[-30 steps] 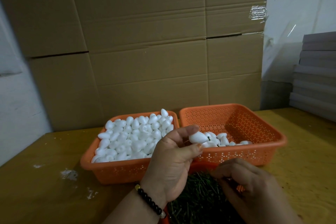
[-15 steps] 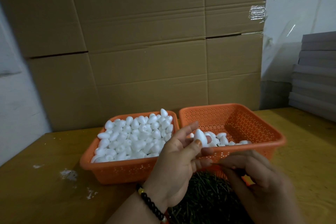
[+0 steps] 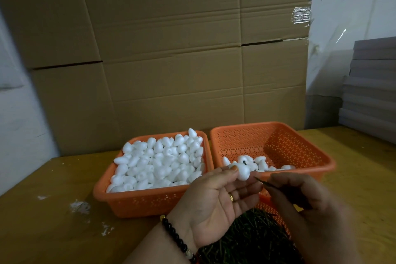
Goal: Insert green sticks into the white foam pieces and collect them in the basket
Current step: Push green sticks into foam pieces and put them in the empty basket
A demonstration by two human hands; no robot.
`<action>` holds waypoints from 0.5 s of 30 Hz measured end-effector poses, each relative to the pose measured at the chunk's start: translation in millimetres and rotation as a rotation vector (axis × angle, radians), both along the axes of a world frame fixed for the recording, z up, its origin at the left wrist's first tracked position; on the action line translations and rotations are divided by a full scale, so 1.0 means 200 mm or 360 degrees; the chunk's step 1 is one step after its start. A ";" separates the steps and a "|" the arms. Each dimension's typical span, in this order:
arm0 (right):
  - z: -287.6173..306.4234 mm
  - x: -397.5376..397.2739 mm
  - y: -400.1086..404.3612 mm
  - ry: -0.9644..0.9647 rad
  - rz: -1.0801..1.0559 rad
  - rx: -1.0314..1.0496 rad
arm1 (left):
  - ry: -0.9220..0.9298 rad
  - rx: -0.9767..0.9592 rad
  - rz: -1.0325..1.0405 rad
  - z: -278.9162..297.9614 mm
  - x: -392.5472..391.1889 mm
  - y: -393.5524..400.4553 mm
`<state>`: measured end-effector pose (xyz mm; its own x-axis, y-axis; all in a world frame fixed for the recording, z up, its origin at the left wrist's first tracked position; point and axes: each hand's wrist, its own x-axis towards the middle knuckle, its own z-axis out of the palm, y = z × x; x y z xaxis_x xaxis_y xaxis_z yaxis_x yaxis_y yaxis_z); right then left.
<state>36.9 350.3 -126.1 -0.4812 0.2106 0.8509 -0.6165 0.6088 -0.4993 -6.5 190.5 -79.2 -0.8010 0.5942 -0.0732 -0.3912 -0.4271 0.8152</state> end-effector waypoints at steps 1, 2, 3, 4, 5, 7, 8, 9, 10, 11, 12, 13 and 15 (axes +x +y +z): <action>0.00 0.00 0.00 0.0000 -0.0006 0.0034 | 0.0007 -0.0016 0.0015 0.00 0.00 0.00; 0.01 0.00 0.00 -0.0003 -0.0023 0.0074 | 0.0015 -0.0030 0.0026 -0.01 0.00 0.01; 0.01 0.00 0.01 -0.0010 -0.0040 0.0112 | 0.0024 -0.0043 0.0031 -0.01 0.00 0.01; 0.01 0.00 0.01 -0.0017 -0.0048 0.0139 | 0.0032 -0.0053 0.0032 -0.02 0.00 0.01; 0.01 -0.01 0.01 -0.0019 -0.0048 0.0157 | 0.0038 -0.0057 0.0035 -0.02 0.00 0.01; 0.00 -0.01 0.02 0.0004 -0.0063 0.0183 | 0.0057 -0.0064 0.0031 -0.02 0.00 0.01; -0.01 -0.01 0.02 0.0020 -0.0071 0.0184 | 0.0075 -0.0074 0.0023 -0.02 0.00 0.01; -0.02 -0.02 0.02 0.0029 -0.0073 0.0178 | 0.0090 -0.0085 0.0014 -0.03 0.00 0.01; -0.02 -0.02 0.02 0.0036 -0.0078 0.0178 | 0.0095 -0.0094 0.0011 -0.03 0.01 0.01; -0.02 -0.01 0.02 0.0042 -0.0090 0.0187 | 0.0089 -0.0101 0.0015 -0.03 0.01 0.02; -0.02 -0.01 0.02 0.0043 -0.0109 0.0192 | 0.0077 -0.0105 0.0024 -0.04 0.01 0.02; -0.02 -0.01 0.02 0.0039 -0.0126 0.0189 | 0.0065 -0.0106 0.0033 -0.04 0.02 0.03; -0.02 0.00 0.02 0.0028 -0.0151 0.0178 | 0.0046 -0.0104 0.0046 -0.05 0.02 0.04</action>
<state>36.1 354.1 -129.3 -0.4487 0.1579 0.8796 -0.5614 0.7160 -0.4149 -1.7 197.9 -88.4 -0.8201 0.5655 -0.0876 -0.3553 -0.3830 0.8527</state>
